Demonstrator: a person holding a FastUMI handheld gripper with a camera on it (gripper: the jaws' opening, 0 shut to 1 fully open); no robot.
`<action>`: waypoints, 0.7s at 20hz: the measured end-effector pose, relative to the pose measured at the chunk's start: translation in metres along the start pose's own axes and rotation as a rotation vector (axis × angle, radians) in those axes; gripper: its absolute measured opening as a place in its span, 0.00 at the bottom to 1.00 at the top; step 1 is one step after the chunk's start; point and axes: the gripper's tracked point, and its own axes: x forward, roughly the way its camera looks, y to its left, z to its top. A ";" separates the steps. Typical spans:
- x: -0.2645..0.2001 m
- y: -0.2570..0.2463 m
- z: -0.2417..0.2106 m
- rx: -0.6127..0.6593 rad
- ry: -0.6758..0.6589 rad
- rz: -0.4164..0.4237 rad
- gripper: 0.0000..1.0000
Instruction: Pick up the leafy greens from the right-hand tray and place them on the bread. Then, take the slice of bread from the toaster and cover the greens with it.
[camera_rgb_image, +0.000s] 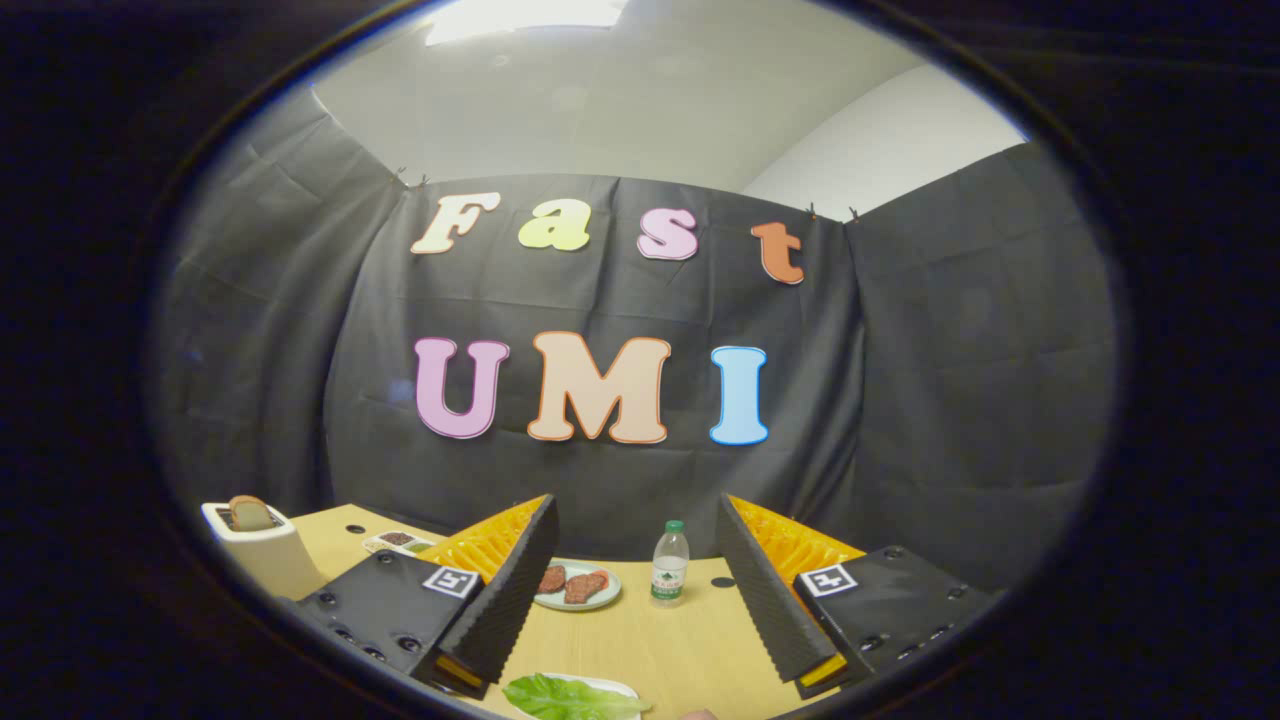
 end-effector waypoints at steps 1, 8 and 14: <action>0.000 -0.001 -0.001 -0.006 0.002 -0.001 1.00; -0.001 0.001 -0.007 -0.013 -0.005 0.019 1.00; 0.005 0.012 -0.023 -0.014 0.021 0.097 1.00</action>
